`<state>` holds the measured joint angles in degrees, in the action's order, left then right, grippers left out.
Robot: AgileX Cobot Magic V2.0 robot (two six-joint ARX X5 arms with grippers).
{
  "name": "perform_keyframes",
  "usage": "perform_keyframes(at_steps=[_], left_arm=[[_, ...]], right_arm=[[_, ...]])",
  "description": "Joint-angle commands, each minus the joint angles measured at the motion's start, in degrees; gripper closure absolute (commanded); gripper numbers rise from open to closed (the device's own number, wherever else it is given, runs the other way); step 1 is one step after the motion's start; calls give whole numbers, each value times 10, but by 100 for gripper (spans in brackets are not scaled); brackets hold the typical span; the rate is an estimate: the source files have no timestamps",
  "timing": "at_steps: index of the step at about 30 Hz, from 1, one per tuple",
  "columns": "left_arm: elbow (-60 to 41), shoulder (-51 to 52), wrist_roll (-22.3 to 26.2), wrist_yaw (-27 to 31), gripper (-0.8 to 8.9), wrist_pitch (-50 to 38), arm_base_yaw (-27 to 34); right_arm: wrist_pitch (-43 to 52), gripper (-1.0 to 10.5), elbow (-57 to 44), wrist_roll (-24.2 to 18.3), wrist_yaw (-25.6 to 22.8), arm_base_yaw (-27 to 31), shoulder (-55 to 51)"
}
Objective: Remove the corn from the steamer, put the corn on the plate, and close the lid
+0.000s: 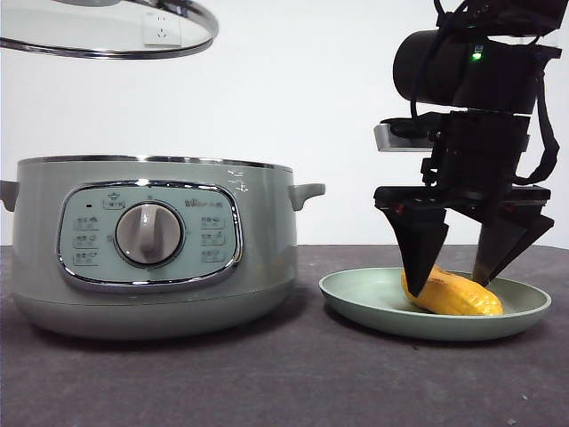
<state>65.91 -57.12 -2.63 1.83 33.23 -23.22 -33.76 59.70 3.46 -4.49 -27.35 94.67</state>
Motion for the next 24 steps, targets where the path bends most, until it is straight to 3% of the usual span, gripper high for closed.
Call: perform_keyframes(at_steps=[1, 15, 24], left_arm=[[11, 6, -4, -7, 822, -33, -2], [11, -81, -8, -17, 822, -61, -17], [11, -165, -8, -24, 822, -84, -31]], right_arm=[[-2, 536, -5, 11, 1, 0, -25], [-48, 537, -5, 27, -1, 3, -209], [-73, 537, -5, 27, -4, 4, -272]])
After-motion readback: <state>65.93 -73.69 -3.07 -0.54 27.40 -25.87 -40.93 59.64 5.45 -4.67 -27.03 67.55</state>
